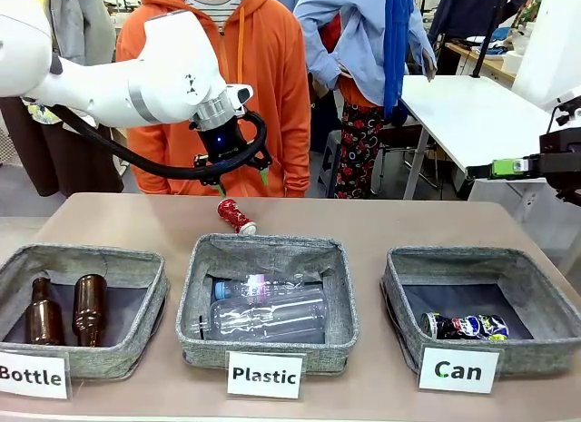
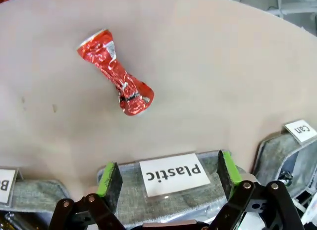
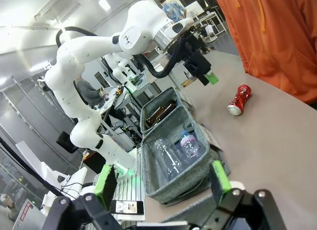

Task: Sort the can waste into the basket.
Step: Pick up the can waste from the table and place it in the right Fabric basket.

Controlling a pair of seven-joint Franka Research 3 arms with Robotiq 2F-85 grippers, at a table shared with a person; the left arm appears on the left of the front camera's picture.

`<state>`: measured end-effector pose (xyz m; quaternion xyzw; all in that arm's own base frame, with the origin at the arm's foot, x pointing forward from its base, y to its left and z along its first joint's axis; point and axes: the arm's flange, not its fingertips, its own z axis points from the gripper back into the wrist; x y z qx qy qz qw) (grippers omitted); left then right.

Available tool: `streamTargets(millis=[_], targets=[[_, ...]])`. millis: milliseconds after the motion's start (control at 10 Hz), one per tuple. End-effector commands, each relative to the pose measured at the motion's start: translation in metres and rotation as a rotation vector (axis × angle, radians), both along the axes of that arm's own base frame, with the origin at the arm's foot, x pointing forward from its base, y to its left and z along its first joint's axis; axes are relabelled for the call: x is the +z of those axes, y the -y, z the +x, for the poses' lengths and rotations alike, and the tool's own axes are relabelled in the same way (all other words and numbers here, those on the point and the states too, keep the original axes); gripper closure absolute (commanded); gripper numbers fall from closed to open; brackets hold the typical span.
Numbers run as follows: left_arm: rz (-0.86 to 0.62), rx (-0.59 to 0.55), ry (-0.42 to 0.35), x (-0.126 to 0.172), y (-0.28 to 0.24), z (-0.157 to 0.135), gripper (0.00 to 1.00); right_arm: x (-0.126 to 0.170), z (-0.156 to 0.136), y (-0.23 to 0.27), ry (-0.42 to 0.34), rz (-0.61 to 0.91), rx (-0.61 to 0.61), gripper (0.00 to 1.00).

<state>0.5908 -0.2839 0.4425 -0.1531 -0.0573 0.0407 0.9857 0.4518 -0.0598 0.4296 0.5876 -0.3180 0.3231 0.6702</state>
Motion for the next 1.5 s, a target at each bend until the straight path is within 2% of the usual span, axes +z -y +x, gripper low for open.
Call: streamTargets(millis=[0, 200, 300, 400, 500, 600, 700, 1000, 1100, 1300, 1400], targets=[[-0.007, -0.004, 0.026, 0.0, -0.001, 0.001, 0.0, 0.002, -0.002, 0.0, 0.004, -0.01, -0.005, 0.0], [-0.007, -0.004, 0.026, 0.0, -0.001, 0.001, 0.0, 0.002, -0.002, 0.0, 0.004, -0.01, -0.005, 0.0], [-0.001, -0.002, 0.002, 0.001, 0.002, 0.0, 0.0, 0.002, -0.002, 0.0, 0.004, -0.01, -0.005, 0.0], [-0.016, 0.222, -0.051, 0.0, 0.013, 0.009, 0.0, 0.002, -0.002, 0.0, 0.004, -0.01, -0.005, 0.0], [-0.024, 0.315, -0.133, -0.007, 0.02, 0.013, 0.0, 0.002, -0.002, 0.0, 0.004, -0.01, -0.005, 0.0], [-0.006, 0.426, -0.15, -0.012, 0.022, 0.013, 0.0, 0.002, -0.002, 0.0, 0.004, -0.01, -0.005, 0.0], [0.007, 0.482, -0.168, -0.015, 0.021, 0.011, 0.0, 0.002, -0.002, 0.0, 0.004, -0.01, -0.005, 0.0], [0.092, 0.546, -0.244, -0.027, 0.025, 0.012, 0.0, 0.002, -0.002, 0.0, 0.004, -0.01, -0.005, 0.0], [0.134, 0.615, -0.224, -0.033, 0.026, 0.018, 0.0, 0.002, -0.002, 0.0, 0.004, -0.01, -0.005, 0.0], [0.182, 0.647, -0.2, -0.037, 0.02, 0.022, 0.0, 0.002, -0.002, 0.0, 0.004, -0.01, -0.005, 0.0], [0.199, 0.634, -0.211, -0.04, 0.019, 0.026, 0.0, 0.002, -0.002, 0.0, 0.004, -0.01, -0.005, 0.0]])
